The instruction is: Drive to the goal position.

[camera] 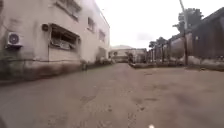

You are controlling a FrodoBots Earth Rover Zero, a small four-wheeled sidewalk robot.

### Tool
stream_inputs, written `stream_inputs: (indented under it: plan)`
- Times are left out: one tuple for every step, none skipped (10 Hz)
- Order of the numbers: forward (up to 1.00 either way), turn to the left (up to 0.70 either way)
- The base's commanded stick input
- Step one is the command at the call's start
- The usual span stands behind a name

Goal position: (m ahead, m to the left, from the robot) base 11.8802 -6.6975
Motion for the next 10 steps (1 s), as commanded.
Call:
stream_inputs:
  plan:
    - [0.70,0.00]
    - [0.70,0.00]
    - [0.70,-0.24]
    - [0.70,-0.27]
    - [0.70,-0.11]
    - [0.70,0.21]
    - [0.70,0.10]
    - [0.70,0.02]
    - [0.70,0.00]
    - [0.70,0.00]
